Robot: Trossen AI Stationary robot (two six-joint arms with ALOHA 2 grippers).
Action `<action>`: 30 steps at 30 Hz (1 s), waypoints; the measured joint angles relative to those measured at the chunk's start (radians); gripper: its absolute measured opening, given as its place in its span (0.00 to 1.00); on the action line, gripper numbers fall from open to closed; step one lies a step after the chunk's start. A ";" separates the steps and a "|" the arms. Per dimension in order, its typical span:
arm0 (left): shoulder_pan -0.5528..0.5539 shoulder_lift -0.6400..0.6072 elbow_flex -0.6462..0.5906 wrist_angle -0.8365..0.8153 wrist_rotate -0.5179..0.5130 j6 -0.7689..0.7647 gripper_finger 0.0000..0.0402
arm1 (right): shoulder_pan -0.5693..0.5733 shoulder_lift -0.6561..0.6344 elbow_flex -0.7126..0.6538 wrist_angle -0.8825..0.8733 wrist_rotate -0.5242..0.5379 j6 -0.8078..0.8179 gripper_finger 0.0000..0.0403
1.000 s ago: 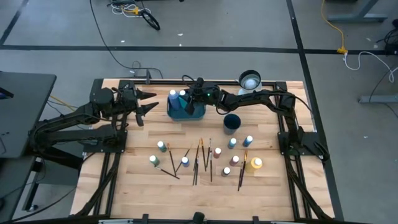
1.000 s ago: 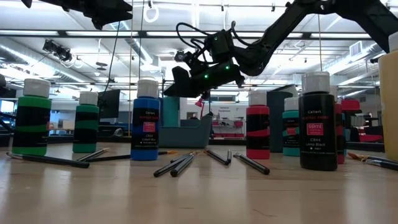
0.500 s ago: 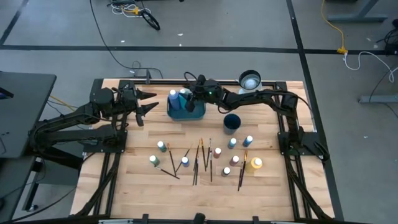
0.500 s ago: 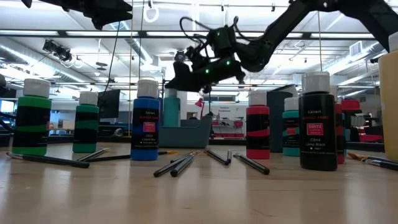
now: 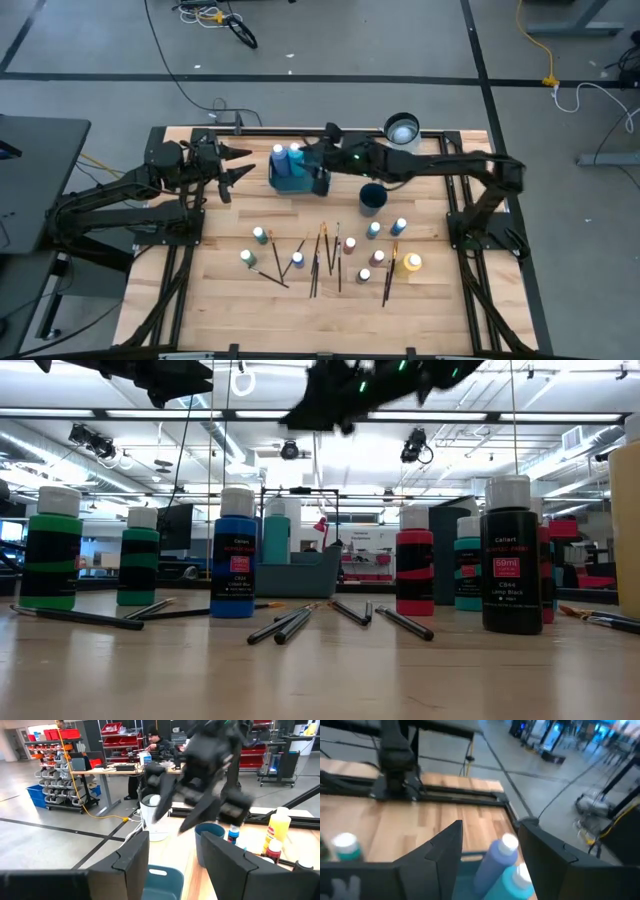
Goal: Pick & Place Paint Supplies
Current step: Put the yellow paint bottle into the blue bin
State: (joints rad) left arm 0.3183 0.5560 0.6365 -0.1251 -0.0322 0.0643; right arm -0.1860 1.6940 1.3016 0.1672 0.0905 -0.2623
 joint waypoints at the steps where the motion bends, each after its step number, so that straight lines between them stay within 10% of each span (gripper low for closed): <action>1: 0.000 0.000 0.000 0.000 0.000 0.000 0.47 | 0.020 -0.031 0.000 -0.039 0.016 -0.010 0.49; 23: 0.000 0.000 0.000 0.003 0.001 -0.025 0.47 | 0.418 -0.466 -0.041 -0.694 0.009 0.220 0.48; 30: 0.000 0.000 0.000 0.004 0.000 -0.050 0.47 | 0.505 -0.513 -0.236 -0.531 -0.003 0.249 0.48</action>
State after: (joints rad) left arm 0.3183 0.5560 0.6365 -0.1216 -0.0319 0.0147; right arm 0.3193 1.1806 1.0658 -0.3636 0.0875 -0.0130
